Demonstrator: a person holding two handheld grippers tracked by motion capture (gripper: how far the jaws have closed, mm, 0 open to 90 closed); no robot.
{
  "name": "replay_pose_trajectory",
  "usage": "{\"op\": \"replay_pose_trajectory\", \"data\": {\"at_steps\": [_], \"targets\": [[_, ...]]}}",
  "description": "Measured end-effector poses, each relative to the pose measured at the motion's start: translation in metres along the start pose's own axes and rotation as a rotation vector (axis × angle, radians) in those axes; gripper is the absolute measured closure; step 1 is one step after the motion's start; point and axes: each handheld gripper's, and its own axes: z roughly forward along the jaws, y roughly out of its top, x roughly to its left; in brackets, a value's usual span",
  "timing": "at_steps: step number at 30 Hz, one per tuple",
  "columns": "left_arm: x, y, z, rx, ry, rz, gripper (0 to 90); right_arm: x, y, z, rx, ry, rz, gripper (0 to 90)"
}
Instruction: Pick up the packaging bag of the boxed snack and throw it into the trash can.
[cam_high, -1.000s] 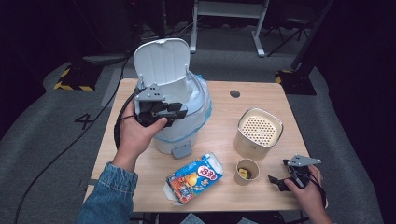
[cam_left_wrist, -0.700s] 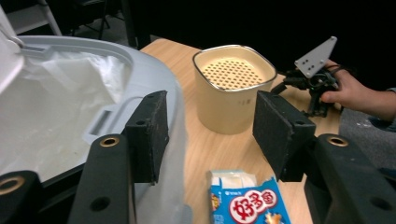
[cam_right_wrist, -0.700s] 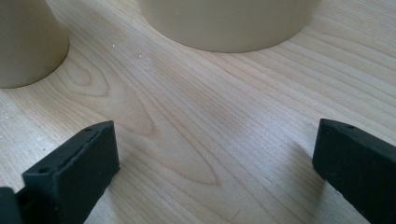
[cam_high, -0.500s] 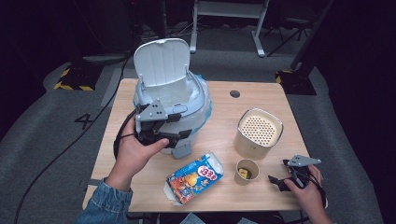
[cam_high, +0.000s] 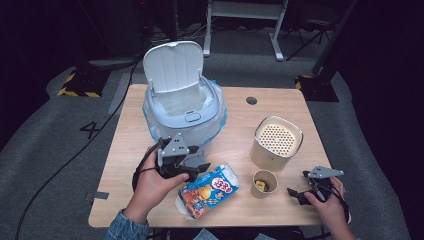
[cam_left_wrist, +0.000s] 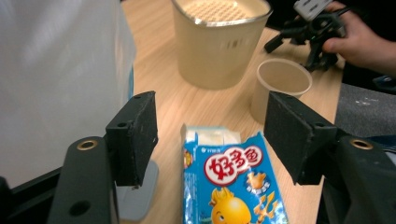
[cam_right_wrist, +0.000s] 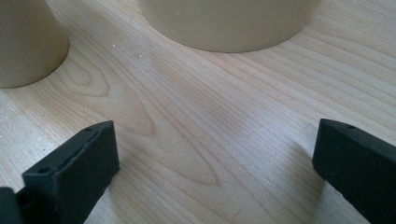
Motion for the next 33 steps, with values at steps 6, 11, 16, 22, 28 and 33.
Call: {"op": "replay_pose_trajectory", "data": {"at_steps": [6,11,16,22,28,33], "targets": [[0.005,-0.026,0.021,0.056,-0.014,-0.055,34.6,0.0,0.0,0.0,0.0,0.0,0.0,0.7],[0.01,-0.041,0.037,0.116,-0.029,-0.07,36.5,0.0,0.0,0.0,0.0,0.0,0.0,0.7],[0.013,-0.055,0.055,0.177,-0.043,-0.101,37.9,0.0,0.0,0.0,0.0,0.0,-0.001,0.7],[0.017,-0.067,0.073,0.282,-0.036,-0.108,38.9,0.0,0.0,0.0,0.0,0.001,-0.001,0.7],[0.019,-0.071,0.084,0.356,-0.037,-0.096,42.6,0.0,0.0,0.0,0.0,0.001,-0.003,0.7],[0.022,-0.079,0.091,0.37,-0.079,-0.142,44.8,0.0,0.0,0.0,0.0,0.001,-0.002,0.7]]}}
